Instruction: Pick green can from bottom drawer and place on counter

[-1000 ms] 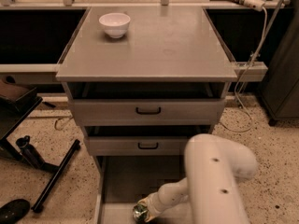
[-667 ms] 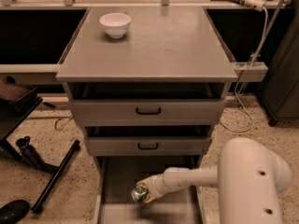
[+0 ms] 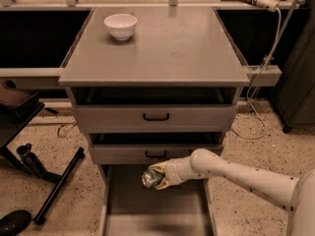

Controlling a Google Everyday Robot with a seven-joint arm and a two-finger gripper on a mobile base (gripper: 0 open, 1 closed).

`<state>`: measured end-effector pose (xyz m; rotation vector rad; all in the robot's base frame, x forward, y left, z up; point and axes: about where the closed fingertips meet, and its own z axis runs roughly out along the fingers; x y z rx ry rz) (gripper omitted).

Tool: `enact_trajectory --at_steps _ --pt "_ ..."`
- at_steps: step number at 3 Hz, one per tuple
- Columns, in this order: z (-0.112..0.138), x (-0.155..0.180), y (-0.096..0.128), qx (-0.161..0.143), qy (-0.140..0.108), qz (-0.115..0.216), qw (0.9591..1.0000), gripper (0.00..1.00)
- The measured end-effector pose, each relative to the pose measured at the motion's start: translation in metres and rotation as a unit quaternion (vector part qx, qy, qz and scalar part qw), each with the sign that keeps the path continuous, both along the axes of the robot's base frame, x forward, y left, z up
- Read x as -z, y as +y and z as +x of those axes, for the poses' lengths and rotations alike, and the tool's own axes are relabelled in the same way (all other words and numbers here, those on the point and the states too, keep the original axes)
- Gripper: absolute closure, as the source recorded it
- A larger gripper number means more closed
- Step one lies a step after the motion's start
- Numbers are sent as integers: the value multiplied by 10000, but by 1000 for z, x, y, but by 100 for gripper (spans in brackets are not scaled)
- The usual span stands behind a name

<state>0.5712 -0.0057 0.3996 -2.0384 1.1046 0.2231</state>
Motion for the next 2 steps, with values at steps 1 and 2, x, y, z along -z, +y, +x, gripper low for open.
enact_trajectory --at_steps 1,2 --pt "0 0 0 1 0 1 10000 100" --pt "7 -28 -7 75 88 172 9998 100"
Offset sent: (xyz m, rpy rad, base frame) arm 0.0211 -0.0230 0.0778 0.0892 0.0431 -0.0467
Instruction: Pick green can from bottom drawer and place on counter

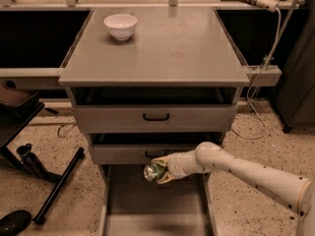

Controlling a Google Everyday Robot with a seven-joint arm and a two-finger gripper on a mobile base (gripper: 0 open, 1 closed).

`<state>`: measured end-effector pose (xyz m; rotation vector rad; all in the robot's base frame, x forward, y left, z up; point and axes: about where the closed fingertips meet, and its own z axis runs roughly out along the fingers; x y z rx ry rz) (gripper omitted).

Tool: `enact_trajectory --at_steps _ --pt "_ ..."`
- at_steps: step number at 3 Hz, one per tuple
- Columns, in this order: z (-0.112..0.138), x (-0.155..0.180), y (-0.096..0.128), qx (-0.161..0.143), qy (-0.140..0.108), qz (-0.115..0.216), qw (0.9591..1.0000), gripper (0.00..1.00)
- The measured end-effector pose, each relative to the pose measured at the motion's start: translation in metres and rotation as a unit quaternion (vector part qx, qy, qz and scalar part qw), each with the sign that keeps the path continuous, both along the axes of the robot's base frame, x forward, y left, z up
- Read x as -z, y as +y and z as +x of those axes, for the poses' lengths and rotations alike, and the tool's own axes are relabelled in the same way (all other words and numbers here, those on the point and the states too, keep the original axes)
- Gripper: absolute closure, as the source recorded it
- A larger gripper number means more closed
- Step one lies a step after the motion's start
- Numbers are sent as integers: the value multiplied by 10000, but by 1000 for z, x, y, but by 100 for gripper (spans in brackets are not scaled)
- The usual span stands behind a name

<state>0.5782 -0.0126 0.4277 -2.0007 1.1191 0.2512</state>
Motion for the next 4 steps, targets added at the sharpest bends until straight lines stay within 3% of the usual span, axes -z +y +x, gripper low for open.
enact_trajectory --at_steps 1,2,3,4 --pt "17 -78 -22 183 16 477 9987 100" --pt "12 -153 -46 289 25 765 9966 100" --pt "1 -214 -68 464 -204 893 9947 100" --pt "5 -271 -73 395 -522 850 9942 100"
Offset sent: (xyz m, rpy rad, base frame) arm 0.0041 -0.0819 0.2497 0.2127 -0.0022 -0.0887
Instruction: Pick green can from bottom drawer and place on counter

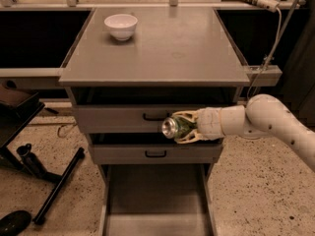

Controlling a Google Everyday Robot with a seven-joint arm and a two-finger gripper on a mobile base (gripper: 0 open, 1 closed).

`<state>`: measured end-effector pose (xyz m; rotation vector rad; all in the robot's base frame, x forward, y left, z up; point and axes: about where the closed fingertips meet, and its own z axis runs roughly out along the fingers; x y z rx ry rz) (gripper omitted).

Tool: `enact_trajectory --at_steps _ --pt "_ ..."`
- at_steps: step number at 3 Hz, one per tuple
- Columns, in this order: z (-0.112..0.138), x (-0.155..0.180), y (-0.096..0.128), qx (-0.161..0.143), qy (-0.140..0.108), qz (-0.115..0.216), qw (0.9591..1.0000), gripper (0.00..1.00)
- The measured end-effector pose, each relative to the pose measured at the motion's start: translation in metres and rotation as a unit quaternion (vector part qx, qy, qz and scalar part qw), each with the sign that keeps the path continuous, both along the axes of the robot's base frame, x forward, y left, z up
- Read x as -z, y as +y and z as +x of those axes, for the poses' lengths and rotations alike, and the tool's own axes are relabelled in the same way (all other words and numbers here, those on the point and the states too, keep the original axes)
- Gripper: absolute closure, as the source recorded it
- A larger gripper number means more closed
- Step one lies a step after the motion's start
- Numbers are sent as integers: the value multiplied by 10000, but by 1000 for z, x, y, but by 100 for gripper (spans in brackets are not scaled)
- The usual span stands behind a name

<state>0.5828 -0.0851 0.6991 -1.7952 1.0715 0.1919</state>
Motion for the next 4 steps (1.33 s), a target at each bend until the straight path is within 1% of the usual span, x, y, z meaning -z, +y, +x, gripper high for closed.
enact_trajectory --at_steps 1,2,3,4 --pt "0 0 0 0 0 0 10000 100" --pt "3 -27 -6 8 -72 -40 10000 100" --pt "-1 -105 -27 131 -209 29 9997 100" --pt "-14 -202 -46 51 -535 149 9984 100"
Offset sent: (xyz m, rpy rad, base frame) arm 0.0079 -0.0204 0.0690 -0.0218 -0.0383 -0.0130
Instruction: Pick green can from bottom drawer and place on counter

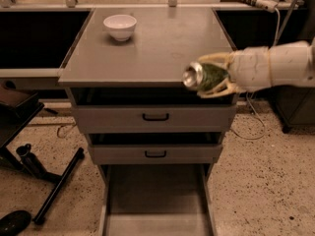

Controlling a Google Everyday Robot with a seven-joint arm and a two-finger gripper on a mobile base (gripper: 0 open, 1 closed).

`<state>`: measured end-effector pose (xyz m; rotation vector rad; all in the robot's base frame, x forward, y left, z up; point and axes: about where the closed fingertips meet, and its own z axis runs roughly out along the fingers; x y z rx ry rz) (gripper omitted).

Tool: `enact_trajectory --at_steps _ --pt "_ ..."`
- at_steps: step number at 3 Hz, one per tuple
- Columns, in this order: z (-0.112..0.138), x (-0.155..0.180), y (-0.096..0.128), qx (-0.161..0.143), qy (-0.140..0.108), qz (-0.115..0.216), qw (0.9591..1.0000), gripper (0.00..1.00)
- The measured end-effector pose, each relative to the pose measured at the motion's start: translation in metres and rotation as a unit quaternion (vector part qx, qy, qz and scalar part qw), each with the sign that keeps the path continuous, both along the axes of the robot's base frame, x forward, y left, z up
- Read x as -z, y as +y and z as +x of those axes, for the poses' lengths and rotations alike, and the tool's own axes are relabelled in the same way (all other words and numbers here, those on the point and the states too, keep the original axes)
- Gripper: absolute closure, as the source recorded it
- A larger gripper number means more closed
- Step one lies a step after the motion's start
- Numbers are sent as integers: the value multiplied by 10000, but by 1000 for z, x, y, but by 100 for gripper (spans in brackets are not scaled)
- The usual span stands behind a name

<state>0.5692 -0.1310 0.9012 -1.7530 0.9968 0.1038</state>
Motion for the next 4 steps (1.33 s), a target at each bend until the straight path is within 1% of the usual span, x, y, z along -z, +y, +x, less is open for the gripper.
enact_trajectory --at_steps 1,2,3,4 --pt "-4 -66 8 -517 -201 37 9985 100" --pt "5 -96 38 -1313 -219 41 9911 100" --pt "15 -135 48 -1676 -453 128 9847 100" --pt "23 -164 50 -1791 -690 225 9811 100"
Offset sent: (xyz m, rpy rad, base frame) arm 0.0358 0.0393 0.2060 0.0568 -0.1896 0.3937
